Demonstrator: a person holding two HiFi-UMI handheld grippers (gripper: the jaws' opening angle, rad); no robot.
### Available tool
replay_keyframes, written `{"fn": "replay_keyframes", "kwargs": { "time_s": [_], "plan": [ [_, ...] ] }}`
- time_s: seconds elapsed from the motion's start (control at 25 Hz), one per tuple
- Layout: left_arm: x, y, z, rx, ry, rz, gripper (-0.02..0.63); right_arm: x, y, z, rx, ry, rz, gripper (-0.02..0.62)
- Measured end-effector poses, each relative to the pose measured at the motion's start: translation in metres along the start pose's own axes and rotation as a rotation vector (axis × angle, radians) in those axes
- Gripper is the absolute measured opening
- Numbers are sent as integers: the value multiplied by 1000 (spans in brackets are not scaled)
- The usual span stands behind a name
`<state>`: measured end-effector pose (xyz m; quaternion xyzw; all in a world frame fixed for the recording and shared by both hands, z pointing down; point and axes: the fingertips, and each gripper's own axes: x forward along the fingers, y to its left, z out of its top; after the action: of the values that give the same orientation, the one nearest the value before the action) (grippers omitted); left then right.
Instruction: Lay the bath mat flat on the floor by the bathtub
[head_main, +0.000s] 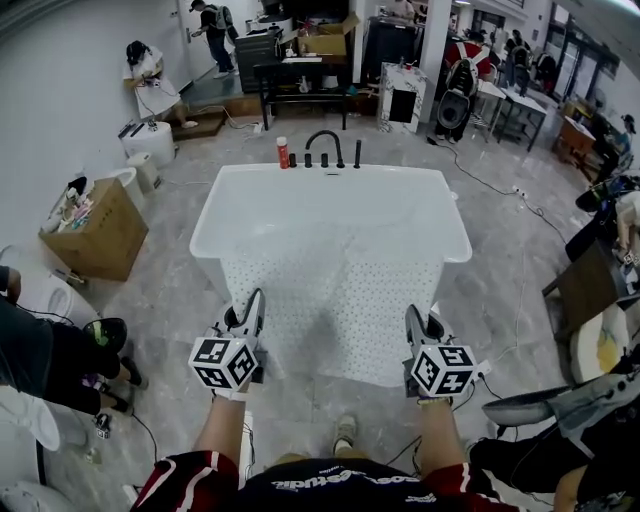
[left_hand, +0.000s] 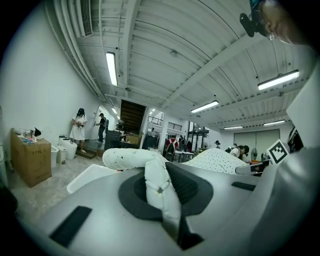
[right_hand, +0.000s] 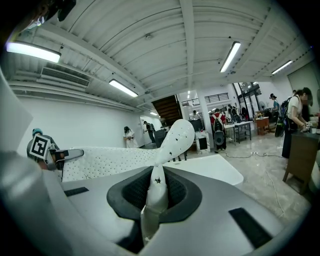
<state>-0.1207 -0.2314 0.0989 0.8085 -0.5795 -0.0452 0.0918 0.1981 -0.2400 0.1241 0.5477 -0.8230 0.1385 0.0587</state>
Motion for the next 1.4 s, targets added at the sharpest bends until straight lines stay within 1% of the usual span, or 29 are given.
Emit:
{"fn": "replay_keyframes", "kwargs": {
  "time_s": [0.2, 0.4, 0.56, 0.72, 0.96, 1.28, 1.4],
  "plan": [
    [13, 1, -13, -2, 20, 30, 34, 17, -16, -13, 19, 19, 13, 44],
    [29, 4, -18, -10, 30, 53, 34, 34, -28, -14, 33, 29, 29, 44],
    [30, 3, -24, -20, 33, 42, 34, 34, -28, -18, 21, 42, 27, 44],
    [23, 9, -28, -37, 32, 34, 34, 26, -23, -22, 3, 44, 5, 44],
    [24, 23, -39, -31, 37, 26, 34, 31, -22, -39, -7, 58, -20, 44],
    [34, 36, -69, -27, 44, 21, 34, 51, -29, -65, -40, 71, -41, 44],
    [40, 40, -84, 0, 45, 22, 34, 62, -33, -82, -21, 65, -41, 44]
  ]
}}
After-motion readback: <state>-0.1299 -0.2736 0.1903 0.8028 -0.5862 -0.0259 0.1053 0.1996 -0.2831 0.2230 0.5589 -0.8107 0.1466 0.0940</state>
